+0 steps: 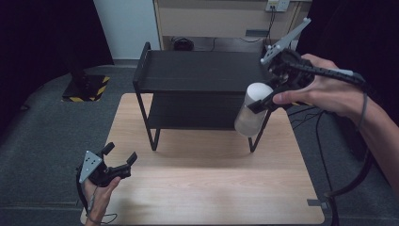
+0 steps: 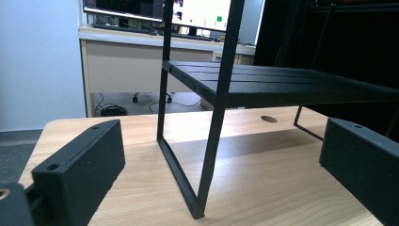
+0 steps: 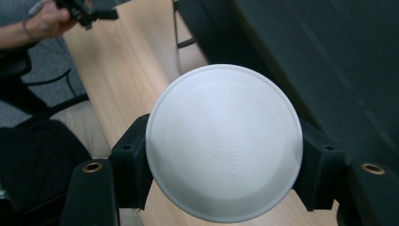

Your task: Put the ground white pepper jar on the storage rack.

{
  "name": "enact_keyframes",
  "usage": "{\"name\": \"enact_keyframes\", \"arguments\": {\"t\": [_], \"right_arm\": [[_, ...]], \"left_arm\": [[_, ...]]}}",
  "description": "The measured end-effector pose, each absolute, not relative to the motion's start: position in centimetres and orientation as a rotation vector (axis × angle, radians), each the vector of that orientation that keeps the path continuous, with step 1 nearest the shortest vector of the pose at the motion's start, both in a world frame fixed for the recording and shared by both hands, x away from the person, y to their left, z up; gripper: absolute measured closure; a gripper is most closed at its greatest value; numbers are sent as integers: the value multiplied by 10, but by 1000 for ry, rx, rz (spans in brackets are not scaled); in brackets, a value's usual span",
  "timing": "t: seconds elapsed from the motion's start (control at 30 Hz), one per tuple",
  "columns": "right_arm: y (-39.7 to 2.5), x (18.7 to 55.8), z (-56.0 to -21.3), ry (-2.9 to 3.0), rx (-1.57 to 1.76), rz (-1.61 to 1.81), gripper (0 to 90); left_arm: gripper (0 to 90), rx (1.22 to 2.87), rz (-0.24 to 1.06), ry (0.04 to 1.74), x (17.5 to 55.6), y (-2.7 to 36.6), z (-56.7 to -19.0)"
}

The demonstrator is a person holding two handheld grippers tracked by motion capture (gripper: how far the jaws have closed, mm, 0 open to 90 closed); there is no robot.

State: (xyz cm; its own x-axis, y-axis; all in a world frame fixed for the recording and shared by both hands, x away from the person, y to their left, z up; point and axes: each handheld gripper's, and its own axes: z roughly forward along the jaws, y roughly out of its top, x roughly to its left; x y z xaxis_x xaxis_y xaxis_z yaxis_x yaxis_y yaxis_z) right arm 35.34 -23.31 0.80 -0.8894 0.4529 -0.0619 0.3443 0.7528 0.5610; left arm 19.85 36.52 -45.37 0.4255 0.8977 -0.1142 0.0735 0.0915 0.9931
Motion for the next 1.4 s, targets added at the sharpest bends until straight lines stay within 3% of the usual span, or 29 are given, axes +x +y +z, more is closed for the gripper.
{"name": "enact_keyframes", "arguments": {"t": [0.23,0.6,1.03,1.4], "right_arm": [[-231,368,34,2691,735,843,337],[-189,416,67,2586,915,689,337],[-179,471,60,2533,1060,709,337],[-181,494,44,2506,1124,704,336]], "left_arm": [[0,1349,779,959,199,365,-454],[0,1346,776,950,200,366,-454],[1,1336,776,953,199,367,-455],[1,1348,781,946,200,367,-454]]}}
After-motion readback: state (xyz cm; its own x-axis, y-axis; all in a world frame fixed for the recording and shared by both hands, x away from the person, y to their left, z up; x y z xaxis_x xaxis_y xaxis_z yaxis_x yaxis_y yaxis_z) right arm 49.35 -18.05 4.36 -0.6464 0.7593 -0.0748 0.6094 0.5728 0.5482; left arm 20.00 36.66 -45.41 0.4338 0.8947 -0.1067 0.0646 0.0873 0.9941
